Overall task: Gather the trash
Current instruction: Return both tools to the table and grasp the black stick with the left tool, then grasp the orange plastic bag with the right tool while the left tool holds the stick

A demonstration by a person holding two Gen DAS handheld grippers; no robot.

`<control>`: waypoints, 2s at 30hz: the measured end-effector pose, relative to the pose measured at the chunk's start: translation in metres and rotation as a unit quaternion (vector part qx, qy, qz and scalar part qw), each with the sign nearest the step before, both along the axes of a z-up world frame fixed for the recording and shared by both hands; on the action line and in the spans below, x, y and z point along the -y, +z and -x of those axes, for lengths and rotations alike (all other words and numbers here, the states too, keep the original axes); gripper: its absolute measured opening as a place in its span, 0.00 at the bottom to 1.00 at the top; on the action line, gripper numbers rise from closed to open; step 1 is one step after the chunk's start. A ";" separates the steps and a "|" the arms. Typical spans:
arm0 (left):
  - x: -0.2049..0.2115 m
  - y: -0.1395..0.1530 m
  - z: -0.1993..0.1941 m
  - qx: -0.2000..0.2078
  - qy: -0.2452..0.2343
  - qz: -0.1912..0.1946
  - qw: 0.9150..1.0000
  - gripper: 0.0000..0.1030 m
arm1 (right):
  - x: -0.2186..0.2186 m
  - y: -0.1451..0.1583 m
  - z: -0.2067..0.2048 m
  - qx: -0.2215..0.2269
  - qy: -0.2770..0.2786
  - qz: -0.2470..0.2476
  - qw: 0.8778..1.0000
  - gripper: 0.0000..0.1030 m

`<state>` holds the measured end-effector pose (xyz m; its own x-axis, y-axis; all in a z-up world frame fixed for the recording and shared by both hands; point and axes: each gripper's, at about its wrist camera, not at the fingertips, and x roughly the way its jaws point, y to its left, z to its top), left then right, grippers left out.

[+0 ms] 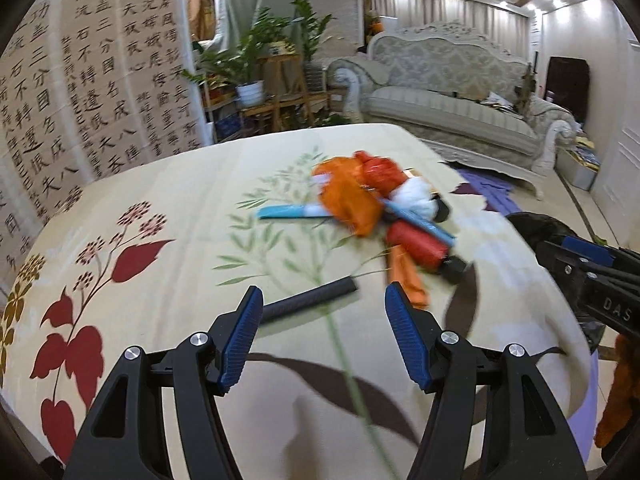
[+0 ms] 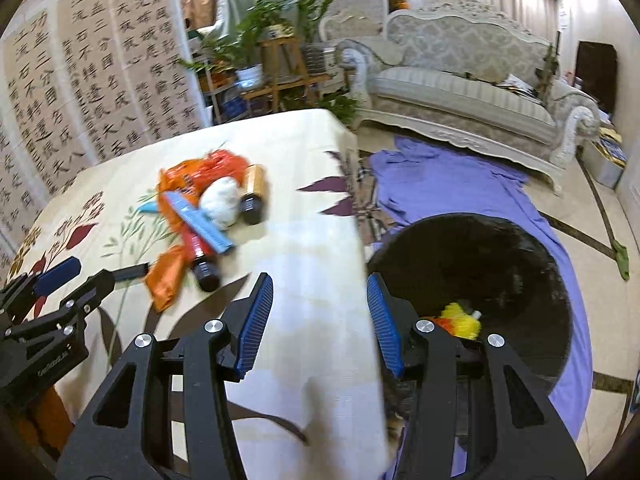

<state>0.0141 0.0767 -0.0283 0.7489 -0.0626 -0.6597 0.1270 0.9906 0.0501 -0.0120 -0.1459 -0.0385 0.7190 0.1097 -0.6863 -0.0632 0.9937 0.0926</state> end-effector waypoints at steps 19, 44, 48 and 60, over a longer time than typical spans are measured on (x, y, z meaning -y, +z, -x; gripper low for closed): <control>-0.017 -0.021 -0.031 -0.063 -0.030 -0.006 0.998 0.61 | -0.025 -0.007 -0.012 -0.019 0.028 0.001 0.999 0.47; -0.024 -0.023 -0.030 -0.080 -0.022 0.008 0.997 0.14 | -0.037 -0.007 -0.012 -0.022 0.046 -0.002 0.999 0.47; -0.030 -0.021 -0.028 -0.079 -0.012 0.017 0.997 0.14 | -0.045 -0.004 -0.010 -0.018 0.055 -0.003 0.998 0.47; -0.065 -0.017 -0.018 -0.068 0.037 0.018 0.997 0.14 | -0.085 0.001 -0.010 -0.016 0.106 0.000 0.994 0.47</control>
<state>0.0324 0.1420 -0.0458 0.6557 -0.0359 -0.7541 0.0575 0.9983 0.0025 -0.0024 -0.0606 -0.0372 0.6570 0.2569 -0.7088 -0.2683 0.9583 0.0986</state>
